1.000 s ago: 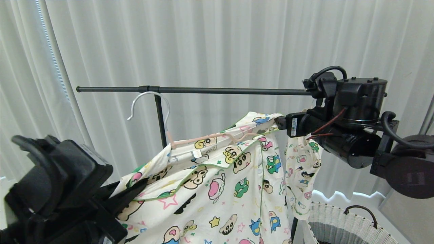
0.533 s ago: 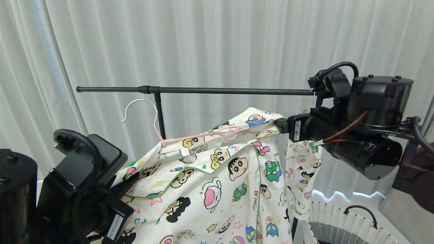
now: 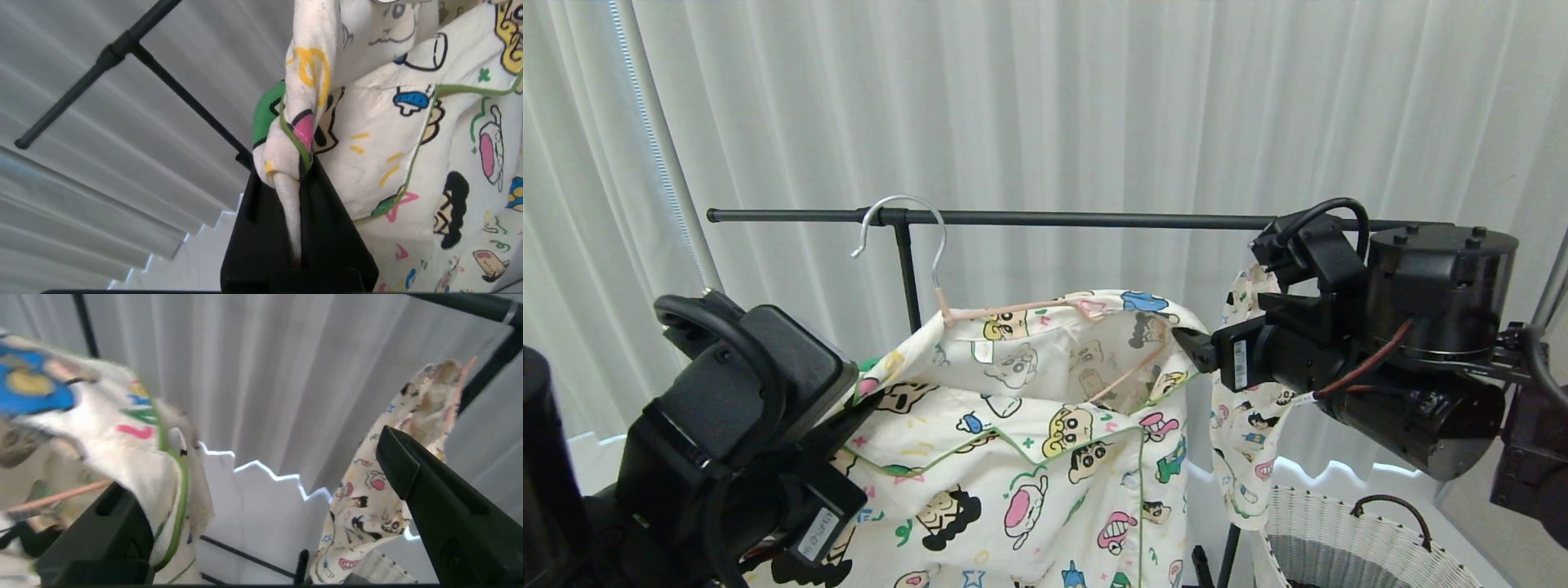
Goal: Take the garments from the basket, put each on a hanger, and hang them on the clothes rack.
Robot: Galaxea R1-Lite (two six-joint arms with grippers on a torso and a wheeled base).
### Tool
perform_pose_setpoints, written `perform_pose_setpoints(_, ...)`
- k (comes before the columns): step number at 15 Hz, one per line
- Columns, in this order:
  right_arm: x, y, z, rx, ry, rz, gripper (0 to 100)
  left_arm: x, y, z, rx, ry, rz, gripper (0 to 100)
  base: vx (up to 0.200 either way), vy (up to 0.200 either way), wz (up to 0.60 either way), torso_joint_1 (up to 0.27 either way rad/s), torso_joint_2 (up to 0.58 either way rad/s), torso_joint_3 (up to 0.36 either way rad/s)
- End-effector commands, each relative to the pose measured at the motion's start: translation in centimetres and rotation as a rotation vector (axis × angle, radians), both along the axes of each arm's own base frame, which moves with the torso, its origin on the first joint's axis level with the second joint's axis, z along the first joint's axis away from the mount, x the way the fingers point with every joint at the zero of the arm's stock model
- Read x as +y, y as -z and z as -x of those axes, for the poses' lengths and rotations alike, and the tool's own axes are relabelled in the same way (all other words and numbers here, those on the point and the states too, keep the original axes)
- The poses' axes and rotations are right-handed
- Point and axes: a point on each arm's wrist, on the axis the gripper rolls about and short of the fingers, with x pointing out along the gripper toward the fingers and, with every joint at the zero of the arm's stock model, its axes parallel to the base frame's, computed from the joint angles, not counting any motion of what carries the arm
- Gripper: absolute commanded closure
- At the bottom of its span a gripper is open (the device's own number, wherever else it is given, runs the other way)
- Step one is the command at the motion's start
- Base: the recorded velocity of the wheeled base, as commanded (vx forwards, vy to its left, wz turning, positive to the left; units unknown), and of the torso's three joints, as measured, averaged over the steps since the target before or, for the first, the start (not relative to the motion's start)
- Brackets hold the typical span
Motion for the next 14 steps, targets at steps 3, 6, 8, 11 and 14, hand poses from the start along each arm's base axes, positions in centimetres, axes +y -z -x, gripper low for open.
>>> perform_pose_setpoints(3,0.3,1.6,0.8,0.026,-0.075,0.076,0,-0.5,0.2,0.3,0.004,0.032,-0.012,100,0.0,0.0,0.0,0.0,0.0,0.0)
perform_pose_setpoints(6,0.4,2.1,0.8,0.039,-0.075,0.092,0,-0.4,0.2,0.3,-0.004,0.011,-0.019,100,0.0,0.0,0.0,0.0,0.0,0.0)
perform_pose_setpoints(8,0.3,2.2,0.9,0.042,-0.072,0.093,100,-0.4,0.2,0.3,-0.006,0.008,-0.025,100,0.0,0.0,0.0,0.0,0.0,0.0)
perform_pose_setpoints(11,0.2,2.5,1.0,0.048,-0.07,0.104,100,-0.5,0.2,0.4,-0.008,0.015,-0.03,100,0.0,0.0,0.0,0.0,0.0,0.0)
perform_pose_setpoints(14,0.1,2.4,1.0,0.046,-0.07,0.104,100,-0.5,0.2,0.4,-0.007,0.016,-0.032,100,0.0,0.0,0.0,0.0,0.0,0.0)
